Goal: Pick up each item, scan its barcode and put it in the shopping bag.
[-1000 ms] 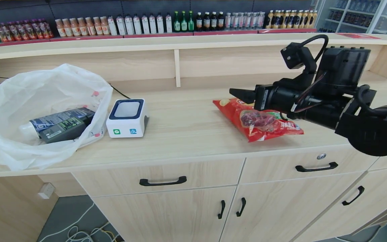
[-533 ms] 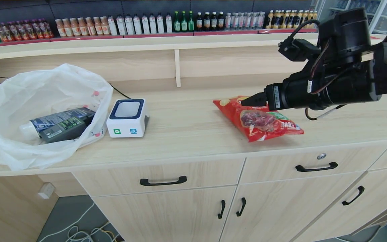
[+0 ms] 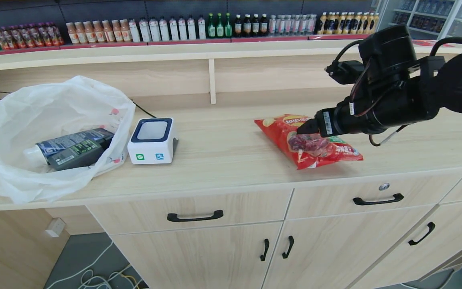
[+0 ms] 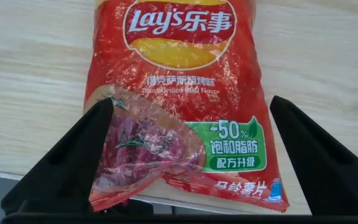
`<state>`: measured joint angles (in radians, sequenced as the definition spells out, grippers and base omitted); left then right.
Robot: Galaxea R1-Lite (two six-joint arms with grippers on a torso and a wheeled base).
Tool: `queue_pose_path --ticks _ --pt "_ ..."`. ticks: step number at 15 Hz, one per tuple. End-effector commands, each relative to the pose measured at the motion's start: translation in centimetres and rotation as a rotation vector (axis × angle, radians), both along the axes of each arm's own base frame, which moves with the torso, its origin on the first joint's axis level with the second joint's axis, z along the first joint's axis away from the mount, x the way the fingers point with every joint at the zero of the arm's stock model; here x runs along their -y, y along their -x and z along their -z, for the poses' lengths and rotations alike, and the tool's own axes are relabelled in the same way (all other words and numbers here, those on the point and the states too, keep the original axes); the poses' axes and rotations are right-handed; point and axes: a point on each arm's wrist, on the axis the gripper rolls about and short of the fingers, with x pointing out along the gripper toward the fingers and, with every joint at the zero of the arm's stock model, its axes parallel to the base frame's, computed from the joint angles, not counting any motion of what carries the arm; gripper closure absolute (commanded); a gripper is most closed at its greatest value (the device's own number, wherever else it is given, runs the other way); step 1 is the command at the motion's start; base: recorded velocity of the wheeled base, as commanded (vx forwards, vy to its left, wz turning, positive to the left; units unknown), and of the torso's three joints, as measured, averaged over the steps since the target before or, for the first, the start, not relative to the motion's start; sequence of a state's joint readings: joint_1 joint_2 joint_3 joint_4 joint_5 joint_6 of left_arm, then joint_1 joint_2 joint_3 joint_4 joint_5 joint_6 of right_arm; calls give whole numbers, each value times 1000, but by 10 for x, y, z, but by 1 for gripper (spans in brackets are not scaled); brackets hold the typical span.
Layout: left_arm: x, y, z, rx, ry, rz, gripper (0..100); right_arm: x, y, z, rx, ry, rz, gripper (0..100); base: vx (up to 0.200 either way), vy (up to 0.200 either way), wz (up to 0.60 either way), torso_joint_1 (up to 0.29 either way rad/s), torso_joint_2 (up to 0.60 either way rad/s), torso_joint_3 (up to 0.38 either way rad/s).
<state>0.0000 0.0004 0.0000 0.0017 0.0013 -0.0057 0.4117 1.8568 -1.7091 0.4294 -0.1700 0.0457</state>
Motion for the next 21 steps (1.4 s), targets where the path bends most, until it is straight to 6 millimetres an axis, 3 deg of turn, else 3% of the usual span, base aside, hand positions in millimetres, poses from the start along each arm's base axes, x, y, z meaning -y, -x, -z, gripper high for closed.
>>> queue_pose_path --ticks 1,5,12,21 --pt "0 0 0 1 0 0 0 -1 -4 7 -18 7 0 0 0 0 0 0 0 0" --pt "0 0 0 1 0 0 0 -3 -3 9 -31 -12 -18 0 0 0 0 0 0 0" --pt "0 0 0 1 0 0 0 -16 -8 33 -75 -22 -62 0 0 0 0 0 0 0" --pt "0 0 0 1 0 0 0 -20 -11 37 -39 -9 -70 0 0 0 0 0 0 0"
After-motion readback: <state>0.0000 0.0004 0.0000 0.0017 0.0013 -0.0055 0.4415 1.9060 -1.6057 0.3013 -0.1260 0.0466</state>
